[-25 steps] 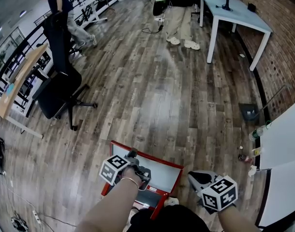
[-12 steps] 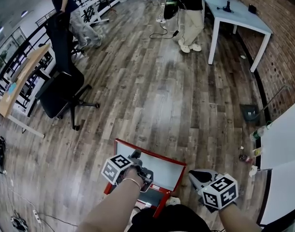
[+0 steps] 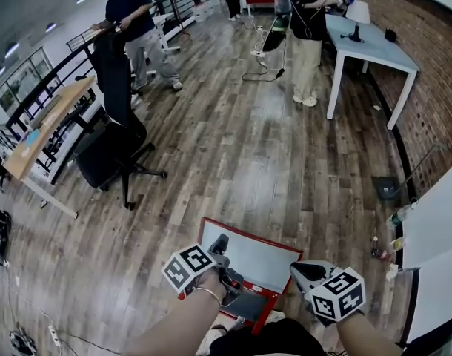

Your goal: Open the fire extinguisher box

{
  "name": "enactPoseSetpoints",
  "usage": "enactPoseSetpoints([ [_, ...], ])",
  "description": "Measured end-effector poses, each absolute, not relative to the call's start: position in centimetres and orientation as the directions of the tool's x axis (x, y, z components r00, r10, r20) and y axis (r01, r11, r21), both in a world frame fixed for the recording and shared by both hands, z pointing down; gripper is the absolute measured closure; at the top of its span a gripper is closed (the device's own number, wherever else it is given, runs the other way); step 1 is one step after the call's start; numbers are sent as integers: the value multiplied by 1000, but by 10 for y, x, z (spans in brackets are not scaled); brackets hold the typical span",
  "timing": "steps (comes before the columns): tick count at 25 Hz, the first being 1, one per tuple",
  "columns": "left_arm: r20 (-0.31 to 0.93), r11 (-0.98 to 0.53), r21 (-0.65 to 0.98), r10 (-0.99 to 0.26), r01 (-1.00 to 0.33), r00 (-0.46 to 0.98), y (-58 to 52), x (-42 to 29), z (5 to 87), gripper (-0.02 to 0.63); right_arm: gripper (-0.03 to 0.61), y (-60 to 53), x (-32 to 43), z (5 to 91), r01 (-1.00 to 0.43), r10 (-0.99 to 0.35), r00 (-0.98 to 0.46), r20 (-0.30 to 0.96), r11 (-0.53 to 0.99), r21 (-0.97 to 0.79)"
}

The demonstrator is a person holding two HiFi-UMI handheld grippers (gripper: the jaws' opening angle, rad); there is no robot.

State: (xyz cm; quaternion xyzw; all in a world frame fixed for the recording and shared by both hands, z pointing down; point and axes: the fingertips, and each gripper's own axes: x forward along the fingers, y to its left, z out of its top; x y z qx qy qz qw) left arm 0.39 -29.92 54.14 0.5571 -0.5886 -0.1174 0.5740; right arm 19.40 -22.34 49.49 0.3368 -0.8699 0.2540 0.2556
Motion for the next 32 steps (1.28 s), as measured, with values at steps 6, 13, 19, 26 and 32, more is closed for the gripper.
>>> enactPoseSetpoints([
  [6,420,136,810,-814,-571,402,-266,-8,478,465,568,-198,163,456,-755,-540,-617,572,612,-237],
  [13,275,-208,732,-780,-649,561,-214,-24,405,477,568,-159,112,410,-781,-623,-598,504,594,-193],
  [19,188,-470,567,-726,-677,661,-171,-43,358,537,568,-126,68,383,-789,-664,-588,463,597,-145],
  [26,120,-674,400,-633,-621,765,-114,-60,324,604,568,-88,25,344,-781,-697,-614,372,605,-155],
  [32,116,-761,335,-551,-555,826,-61,-73,314,604,568,-57,9,312,-757,-697,-646,309,636,-148],
])
